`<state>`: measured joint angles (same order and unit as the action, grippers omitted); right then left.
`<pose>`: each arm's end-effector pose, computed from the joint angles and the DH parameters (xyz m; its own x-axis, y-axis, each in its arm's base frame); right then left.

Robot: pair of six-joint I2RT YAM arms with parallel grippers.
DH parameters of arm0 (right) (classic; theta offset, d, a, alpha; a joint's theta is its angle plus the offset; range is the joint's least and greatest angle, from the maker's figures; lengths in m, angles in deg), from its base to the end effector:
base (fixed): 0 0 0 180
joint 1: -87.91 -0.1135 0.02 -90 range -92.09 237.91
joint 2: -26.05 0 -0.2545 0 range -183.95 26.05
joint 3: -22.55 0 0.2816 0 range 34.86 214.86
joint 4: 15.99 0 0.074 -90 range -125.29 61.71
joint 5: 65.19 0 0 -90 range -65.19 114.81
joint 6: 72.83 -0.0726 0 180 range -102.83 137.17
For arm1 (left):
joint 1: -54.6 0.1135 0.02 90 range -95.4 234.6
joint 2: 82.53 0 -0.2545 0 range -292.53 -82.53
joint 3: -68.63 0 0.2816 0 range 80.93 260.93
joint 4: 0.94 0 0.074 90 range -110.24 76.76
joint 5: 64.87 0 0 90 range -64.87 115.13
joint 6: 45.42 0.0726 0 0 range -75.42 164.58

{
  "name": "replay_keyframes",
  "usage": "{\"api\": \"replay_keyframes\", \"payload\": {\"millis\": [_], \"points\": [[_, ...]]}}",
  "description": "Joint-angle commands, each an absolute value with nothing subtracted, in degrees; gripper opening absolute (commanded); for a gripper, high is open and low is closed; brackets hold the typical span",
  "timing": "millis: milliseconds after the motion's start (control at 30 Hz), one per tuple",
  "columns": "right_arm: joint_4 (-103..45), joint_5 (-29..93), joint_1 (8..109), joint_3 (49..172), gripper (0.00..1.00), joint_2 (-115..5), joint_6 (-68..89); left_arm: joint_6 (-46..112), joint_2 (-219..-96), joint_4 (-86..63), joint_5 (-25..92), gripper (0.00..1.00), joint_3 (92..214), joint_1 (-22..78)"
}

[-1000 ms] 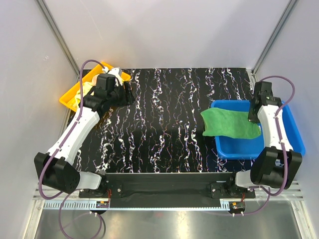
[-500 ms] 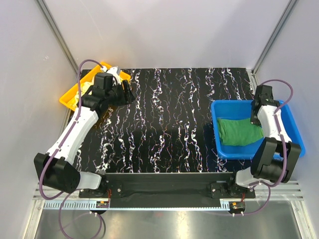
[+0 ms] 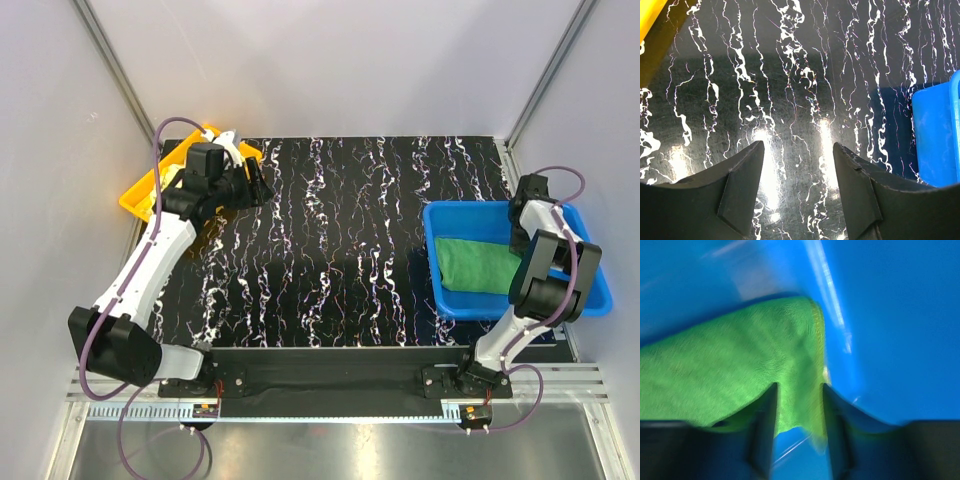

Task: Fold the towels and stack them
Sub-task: Neatly place the folded towel into the bin

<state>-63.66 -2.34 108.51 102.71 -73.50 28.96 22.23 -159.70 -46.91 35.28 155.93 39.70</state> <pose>0.3458 -0.1654 0.1433 -0.9418 0.1598 -0.2957 0.2933 0.8203 -0.4910 0.3433 -0.1046 0.3260 -0.6721 -0.2085 -0.7105 0.1466 0.9031 -0.4037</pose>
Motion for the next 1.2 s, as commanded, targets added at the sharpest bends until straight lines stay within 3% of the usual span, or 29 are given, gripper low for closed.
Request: {"api": "replay_keyframes", "payload": {"millis": [0, 67, 100, 200, 300, 433, 467, 500, 567, 700, 800, 1167], "points": [[-62.82, -8.30, 109.18, 108.93, 0.50, -73.97, 27.20, 22.61, -160.31, -44.44, 36.73, 0.63, 158.88, 39.92], [-64.67, -8.23, 109.18, 110.70, 0.55, -74.14, 25.18, 22.87, -160.31, -44.79, 35.77, 0.63, 158.97, 39.92], [-66.85, -7.88, 109.18, 112.10, 0.79, -74.23, 24.38, 23.05, -160.14, -44.88, 35.50, 0.63, 158.89, 40.01], [-70.72, -4.74, 109.18, 114.48, 0.81, -73.19, 20.78, 23.22, -159.61, -44.88, 34.89, 0.63, 158.71, 39.92], [-72.49, 0.70, 109.17, 113.96, 0.77, -71.69, 17.80, 23.23, -159.00, -44.88, 34.01, 0.64, 158.36, 39.92], [-73.64, 9.41, 109.09, 112.91, 0.48, -71.77, 12.26, 23.14, -158.82, -44.71, 33.30, 0.63, 158.01, 40.01], [-73.21, 11.70, 109.09, 112.29, 0.36, -71.42, 10.24, 23.14, -158.82, -44.71, 33.39, 0.63, 158.01, 39.92], [-70.50, 16.94, 109.09, 109.76, 0.32, -70.20, 9.53, 23.05, -158.82, -44.88, 33.30, 0.63, 157.92, 40.01], [-66.63, 20.50, 109.09, 104.41, 0.27, -68.88, 8.04, 23.14, -158.56, -45.06, 32.60, 0.63, 157.92, 40.01], [-65.29, 10.70, 109.70, 102.18, 0.17, -72.28, 8.11, 23.14, -157.33, -44.36, 31.72, 0.64, 156.52, 40.01], [-63.20, 11.09, 111.02, 102.45, 0.11, -73.88, 7.50, 23.14, -157.15, -44.44, 30.76, 0.64, 156.95, 40.01], [-53.52, 8.11, 112.16, 102.18, 0.03, -79.94, 13.39, 22.87, -159.26, -46.11, 28.91, 0.64, 160.37, 40.01]]}}
